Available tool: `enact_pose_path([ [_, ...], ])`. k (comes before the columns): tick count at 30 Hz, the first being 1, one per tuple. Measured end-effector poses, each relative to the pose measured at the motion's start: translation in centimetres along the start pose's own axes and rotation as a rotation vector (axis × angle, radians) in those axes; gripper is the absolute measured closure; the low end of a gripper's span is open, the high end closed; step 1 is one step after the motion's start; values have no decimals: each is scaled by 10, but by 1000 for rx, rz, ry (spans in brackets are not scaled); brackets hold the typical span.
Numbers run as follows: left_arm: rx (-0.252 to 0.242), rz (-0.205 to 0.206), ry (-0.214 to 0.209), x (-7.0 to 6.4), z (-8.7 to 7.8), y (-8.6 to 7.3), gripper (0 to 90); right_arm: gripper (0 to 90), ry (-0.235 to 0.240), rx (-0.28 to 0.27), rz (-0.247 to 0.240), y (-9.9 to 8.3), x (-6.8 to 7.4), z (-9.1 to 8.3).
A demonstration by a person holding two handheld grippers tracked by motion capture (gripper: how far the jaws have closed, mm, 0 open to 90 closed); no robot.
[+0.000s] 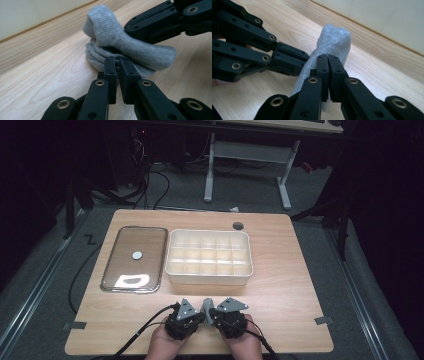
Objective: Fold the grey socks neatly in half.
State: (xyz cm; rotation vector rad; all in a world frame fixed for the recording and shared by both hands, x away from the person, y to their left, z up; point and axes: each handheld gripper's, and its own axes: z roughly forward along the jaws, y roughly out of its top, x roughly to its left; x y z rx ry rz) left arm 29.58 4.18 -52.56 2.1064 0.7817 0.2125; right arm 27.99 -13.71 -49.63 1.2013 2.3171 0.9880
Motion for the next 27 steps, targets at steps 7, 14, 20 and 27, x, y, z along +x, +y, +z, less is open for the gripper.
enact_pose_path([
  [7, 4, 27, -12, -6, 6, 4, 876, 888, -12, -1, -7, -2, 0, -4],
  [14, 10, 34, -30, -8, 10, 5, 885, 900, -18, 22, -1, -3, -4, -1],
  [20, 30, 42, -26, -6, 10, 3, 868, 900, -21, 35, -9, -8, -4, 8],
  [27, 19, 49, -21, -2, -1, -5, 802, 900, -22, 9, -33, -14, -2, 9],
])
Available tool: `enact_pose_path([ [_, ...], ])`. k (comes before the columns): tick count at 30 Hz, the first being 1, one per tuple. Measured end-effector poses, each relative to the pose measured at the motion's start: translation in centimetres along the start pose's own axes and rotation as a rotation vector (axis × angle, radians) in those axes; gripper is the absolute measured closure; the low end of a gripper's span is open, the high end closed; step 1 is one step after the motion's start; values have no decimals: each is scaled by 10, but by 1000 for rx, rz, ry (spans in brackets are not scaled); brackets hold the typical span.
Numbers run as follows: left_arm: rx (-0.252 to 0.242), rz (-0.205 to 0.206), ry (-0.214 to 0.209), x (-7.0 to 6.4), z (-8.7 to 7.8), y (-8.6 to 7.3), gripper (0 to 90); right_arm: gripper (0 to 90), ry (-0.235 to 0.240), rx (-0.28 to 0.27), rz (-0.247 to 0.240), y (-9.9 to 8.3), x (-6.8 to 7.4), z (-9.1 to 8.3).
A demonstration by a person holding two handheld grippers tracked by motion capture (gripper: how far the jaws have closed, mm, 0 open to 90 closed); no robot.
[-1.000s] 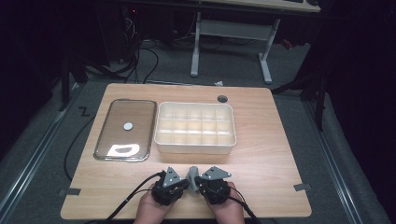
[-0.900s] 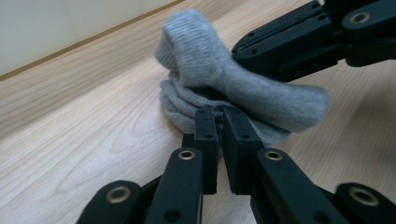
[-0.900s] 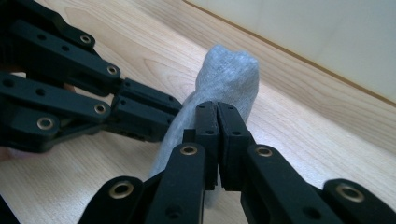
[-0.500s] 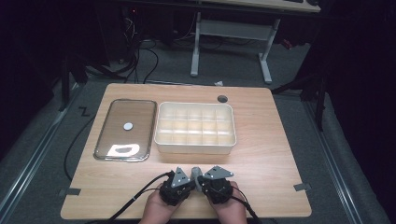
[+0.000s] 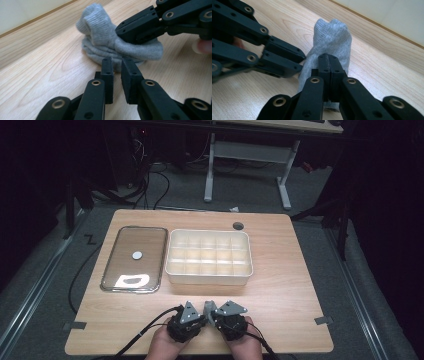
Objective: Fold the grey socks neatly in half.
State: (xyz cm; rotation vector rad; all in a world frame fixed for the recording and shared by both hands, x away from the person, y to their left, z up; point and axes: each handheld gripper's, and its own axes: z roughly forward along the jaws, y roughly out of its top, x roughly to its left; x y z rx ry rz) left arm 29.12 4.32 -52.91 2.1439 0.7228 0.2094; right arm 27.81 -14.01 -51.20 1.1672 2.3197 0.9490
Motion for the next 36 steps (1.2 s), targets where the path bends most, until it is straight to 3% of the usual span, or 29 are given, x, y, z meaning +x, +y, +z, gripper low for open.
enact_pose_path([
  [6, -29, -9, 23, 4, -10, -4, 797, 900, 2, 1, -14, 0, 0, 0],
  [13, -63, -6, 37, 2, -19, -3, 852, 900, 12, -18, -23, -2, 0, 1],
  [16, -81, -31, 42, 2, -23, -2, 862, 900, 34, -29, -18, -4, -3, 1],
  [19, -76, -43, 50, 1, -27, 3, 863, 900, 49, -32, -8, -4, -5, 1],
  [23, -89, -28, 69, -3, -32, 18, 863, 900, 82, -42, -3, -4, -8, 3],
  [32, -97, -40, 60, -11, -14, 49, 860, 900, 118, -58, -3, -5, -11, 5],
  [35, -94, -65, 50, -9, -5, 56, 860, 900, 118, -60, -5, -6, -11, 5],
  [36, -86, -68, 70, -7, 2, 57, 862, 900, 114, -63, -6, -6, -11, 5],
])
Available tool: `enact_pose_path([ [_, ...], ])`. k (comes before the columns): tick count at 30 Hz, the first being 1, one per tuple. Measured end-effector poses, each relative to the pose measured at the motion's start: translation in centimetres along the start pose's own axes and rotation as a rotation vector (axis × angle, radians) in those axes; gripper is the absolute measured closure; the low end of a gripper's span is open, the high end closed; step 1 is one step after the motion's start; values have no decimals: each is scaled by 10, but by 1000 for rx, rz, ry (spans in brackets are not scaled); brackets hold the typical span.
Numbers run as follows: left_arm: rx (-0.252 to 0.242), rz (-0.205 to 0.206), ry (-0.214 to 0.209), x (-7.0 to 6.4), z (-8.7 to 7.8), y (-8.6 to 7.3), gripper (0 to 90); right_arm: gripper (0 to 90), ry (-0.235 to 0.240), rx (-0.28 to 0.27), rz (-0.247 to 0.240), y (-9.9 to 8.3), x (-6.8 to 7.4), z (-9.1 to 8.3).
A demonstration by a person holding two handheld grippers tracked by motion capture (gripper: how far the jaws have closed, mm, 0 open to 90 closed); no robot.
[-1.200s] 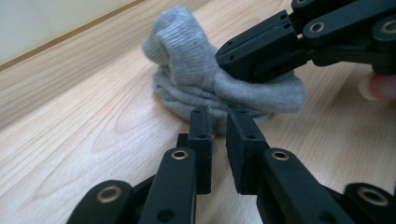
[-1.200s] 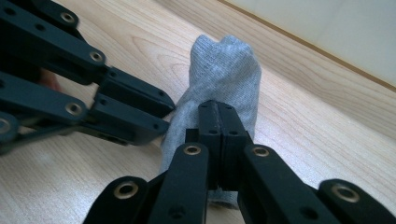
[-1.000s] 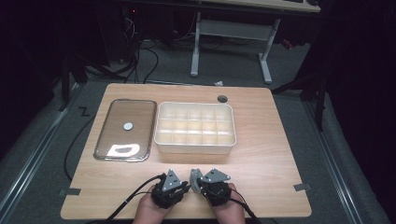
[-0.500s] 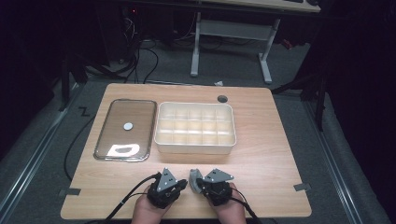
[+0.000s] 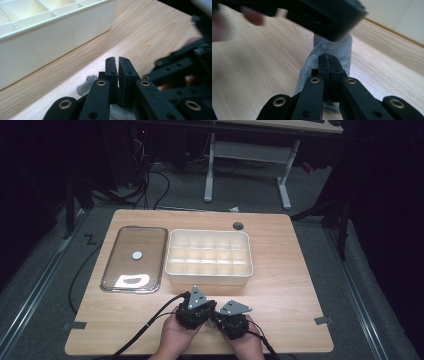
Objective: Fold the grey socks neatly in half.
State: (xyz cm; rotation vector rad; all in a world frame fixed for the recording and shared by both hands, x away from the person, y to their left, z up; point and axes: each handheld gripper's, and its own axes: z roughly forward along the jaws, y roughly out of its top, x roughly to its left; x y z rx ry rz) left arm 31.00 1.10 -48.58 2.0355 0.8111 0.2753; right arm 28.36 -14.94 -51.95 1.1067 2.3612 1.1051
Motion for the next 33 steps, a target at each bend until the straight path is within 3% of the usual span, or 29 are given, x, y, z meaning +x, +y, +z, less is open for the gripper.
enact_pose_path([
  [3, 17, 5, 20, 2, 4, -4, 864, 900, -6, -2, -1, 0, 1, 0],
  [8, 25, -29, 53, 14, 6, -21, 881, 900, -3, -8, 4, -1, 0, 0],
  [12, 11, -42, 40, 20, 7, -30, 897, 900, 0, -11, 6, -2, 1, 0],
  [18, -2, -41, 37, 20, 9, -33, 900, 900, 4, -28, 21, -3, 0, -1],
  [19, -5, -41, 38, 19, 9, -33, 900, 900, 7, -36, 24, -2, 0, -3],
  [20, -4, -36, 38, 19, 9, -33, 900, 900, 19, -84, 14, 0, 4, -15],
  [23, -5, -34, 38, 20, 9, -33, 900, 900, 29, -123, -6, 2, 8, -25],
  [25, -8, -36, 36, 20, 9, -33, 900, 900, 48, -122, -19, 0, 12, -28],
  [28, -6, -29, 33, 20, 10, -33, 900, 900, 56, -66, -43, -7, 17, -19],
  [33, -5, -27, 28, 20, 10, -33, 900, 900, 47, -26, -32, -9, 17, -13],
])
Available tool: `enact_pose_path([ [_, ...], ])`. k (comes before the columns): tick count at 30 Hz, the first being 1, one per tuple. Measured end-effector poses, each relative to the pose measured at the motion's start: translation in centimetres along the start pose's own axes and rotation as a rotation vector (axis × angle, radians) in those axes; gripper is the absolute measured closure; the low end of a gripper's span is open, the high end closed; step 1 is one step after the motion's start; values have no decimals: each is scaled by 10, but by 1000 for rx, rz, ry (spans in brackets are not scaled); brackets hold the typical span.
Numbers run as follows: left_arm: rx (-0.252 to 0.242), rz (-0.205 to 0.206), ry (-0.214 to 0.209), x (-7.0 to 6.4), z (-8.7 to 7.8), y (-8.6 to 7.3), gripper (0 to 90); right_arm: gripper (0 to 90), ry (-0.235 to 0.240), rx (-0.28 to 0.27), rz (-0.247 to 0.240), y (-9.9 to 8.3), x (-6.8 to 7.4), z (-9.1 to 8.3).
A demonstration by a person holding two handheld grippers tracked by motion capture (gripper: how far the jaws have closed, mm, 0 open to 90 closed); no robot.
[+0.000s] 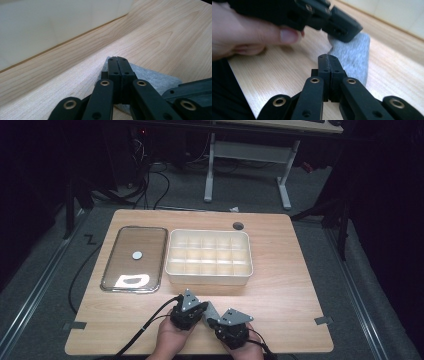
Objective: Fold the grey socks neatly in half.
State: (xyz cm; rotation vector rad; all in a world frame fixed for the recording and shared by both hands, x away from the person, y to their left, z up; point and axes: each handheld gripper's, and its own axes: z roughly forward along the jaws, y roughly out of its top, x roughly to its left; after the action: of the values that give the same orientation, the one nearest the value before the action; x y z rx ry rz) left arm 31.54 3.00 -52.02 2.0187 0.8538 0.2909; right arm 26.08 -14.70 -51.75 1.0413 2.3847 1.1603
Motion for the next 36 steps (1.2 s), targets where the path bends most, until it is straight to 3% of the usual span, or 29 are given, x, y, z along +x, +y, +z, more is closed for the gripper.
enact_pose_path([
  [14, 4, 19, -9, 1, 1, -1, 900, 900, 47, 9, 35, -5, -7, 4],
  [29, 3, 27, -5, 0, 0, -1, 900, 898, 56, -12, 25, -3, -5, 1],
  [31, 6, 24, -6, 0, 1, 0, 900, 803, 62, -67, 38, 3, -7, -9],
  [33, 4, 27, -4, 0, 1, 0, 900, 769, 52, -79, 49, 5, -9, -11],
  [34, 5, 31, -2, 0, 1, 1, 900, 702, 32, -92, 83, 7, -14, -13],
  [35, 5, 31, -2, 0, 1, 1, 900, 702, 32, -92, 83, 7, -14, -13],
  [36, 6, 31, -3, 0, 1, 1, 900, 619, 9, -92, 123, 8, -20, -12],
])
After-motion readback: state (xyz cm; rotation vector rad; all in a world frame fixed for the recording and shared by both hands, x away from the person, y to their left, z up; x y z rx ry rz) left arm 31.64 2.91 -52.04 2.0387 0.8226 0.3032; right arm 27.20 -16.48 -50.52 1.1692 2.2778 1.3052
